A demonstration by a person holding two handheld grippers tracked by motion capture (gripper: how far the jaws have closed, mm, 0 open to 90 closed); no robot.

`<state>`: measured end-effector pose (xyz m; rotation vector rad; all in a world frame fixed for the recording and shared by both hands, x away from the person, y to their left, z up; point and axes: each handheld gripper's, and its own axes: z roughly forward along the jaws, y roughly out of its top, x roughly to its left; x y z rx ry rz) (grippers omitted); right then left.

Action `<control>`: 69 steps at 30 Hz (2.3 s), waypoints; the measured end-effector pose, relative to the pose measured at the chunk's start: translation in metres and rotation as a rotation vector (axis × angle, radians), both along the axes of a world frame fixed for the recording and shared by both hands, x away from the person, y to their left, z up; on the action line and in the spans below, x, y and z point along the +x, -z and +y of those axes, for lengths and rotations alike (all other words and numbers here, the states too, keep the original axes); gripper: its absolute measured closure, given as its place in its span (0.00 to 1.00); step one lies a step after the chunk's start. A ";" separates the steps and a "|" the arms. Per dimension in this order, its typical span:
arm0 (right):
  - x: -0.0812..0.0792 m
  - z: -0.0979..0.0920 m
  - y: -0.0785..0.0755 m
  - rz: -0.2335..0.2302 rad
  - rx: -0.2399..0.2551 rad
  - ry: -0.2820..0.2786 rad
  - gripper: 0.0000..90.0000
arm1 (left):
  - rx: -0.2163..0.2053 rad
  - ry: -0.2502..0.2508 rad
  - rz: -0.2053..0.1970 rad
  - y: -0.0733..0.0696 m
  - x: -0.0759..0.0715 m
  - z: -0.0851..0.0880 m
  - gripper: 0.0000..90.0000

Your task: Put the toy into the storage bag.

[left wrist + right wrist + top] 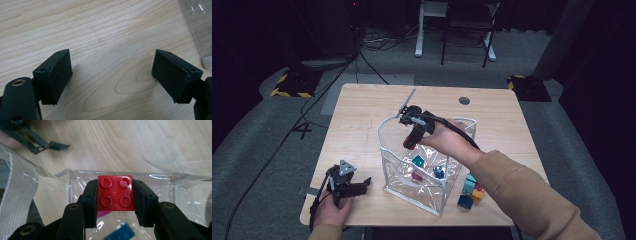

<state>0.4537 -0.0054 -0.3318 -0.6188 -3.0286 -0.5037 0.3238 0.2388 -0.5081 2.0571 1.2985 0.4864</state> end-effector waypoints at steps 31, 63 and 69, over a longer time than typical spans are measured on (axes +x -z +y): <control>-0.033 -0.071 -0.052 -0.099 0.286 -0.012 0.53 | -0.001 -0.001 0.000 0.000 0.000 0.000 0.19; -0.078 -0.226 -0.065 -0.242 0.503 0.149 0.52 | 0.000 0.000 0.000 0.000 0.000 0.000 0.19; -0.077 -0.240 -0.037 -0.257 0.477 0.205 0.52 | -0.001 0.000 0.000 0.000 0.000 0.000 0.19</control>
